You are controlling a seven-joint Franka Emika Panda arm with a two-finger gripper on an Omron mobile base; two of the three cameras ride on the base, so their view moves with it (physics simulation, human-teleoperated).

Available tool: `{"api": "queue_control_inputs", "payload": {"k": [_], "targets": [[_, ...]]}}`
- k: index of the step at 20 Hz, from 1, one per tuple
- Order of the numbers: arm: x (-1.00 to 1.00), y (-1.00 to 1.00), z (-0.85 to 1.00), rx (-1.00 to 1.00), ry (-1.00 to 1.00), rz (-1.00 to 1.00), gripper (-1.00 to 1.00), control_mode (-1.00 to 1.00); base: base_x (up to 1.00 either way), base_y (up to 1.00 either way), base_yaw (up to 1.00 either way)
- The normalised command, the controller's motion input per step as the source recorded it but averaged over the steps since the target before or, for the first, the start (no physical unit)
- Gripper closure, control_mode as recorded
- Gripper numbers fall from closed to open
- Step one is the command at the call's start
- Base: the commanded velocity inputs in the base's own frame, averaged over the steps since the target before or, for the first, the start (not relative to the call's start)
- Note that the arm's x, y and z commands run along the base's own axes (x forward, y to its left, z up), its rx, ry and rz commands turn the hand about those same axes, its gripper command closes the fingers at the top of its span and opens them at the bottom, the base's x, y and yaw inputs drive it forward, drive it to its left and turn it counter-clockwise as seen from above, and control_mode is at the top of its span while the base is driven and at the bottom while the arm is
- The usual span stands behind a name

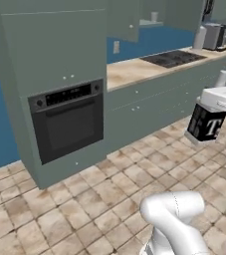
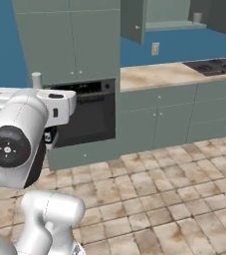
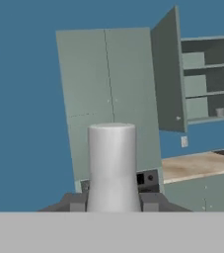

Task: There is a bowl on the dining counter. Grab a lemon wedge from the fridge and place it in the bowl. Then get the liquor bottle and glass cup from the cabinet and place them next to the bowl.

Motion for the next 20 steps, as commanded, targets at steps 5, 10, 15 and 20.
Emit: {"api": "queue_control_inputs", "payload": {"k": [5, 10, 15, 20], "targets": [[0.0, 0.0, 0.0, 0.0, 0.0, 0.0, 1.0, 1.0, -1.0, 0.44, -0.18], [0.0, 0.0, 0.0, 0.0, 0.0, 0.0, 1.0, 1.0, -1.0, 0.25, -0.19], [0.0, 0.0, 0.0, 0.0, 0.0, 0.0, 1.0, 1.0, -1.0, 0.0, -0.19], [0.0, 0.0, 0.0, 0.0, 0.0, 0.0, 1.0, 1.0, -1.0, -0.03, -0.17]]}}
